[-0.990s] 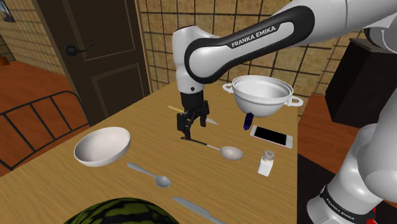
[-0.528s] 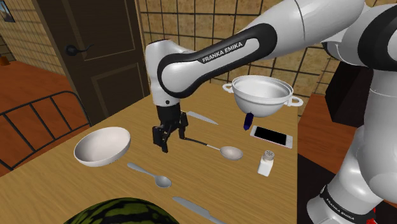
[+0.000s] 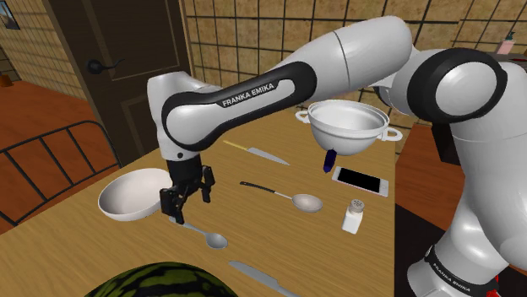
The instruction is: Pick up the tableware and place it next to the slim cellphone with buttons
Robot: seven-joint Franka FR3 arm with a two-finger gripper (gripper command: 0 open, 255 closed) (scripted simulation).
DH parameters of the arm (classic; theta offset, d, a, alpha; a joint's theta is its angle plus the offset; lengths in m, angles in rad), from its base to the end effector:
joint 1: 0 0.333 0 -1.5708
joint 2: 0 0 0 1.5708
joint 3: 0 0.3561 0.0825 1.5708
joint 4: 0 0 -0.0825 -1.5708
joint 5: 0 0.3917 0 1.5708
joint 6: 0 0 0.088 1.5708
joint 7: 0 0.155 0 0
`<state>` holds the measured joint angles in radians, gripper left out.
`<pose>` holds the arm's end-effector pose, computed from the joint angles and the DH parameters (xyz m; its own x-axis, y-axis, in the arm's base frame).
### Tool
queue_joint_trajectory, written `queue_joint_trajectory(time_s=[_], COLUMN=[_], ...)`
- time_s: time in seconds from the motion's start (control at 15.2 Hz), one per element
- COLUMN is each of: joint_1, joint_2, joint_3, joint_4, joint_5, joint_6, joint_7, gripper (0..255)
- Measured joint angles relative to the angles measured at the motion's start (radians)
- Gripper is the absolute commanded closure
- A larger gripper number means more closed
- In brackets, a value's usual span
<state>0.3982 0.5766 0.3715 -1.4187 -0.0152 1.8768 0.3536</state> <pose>0.5509 0.4680 0.3582 0.9175 0.3714 -0.1426 0.3520 -0.9249 -0.1436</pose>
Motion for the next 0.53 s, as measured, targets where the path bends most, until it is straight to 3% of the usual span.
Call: queue_joint_trajectory(time_s=[0.53], joint_1=[0.020], joint_2=[0.058], joint_3=[-0.002], joint_4=[-0.008], joint_5=[-0.012], joint_6=[0.067], joint_7=[0.004], gripper=[0])
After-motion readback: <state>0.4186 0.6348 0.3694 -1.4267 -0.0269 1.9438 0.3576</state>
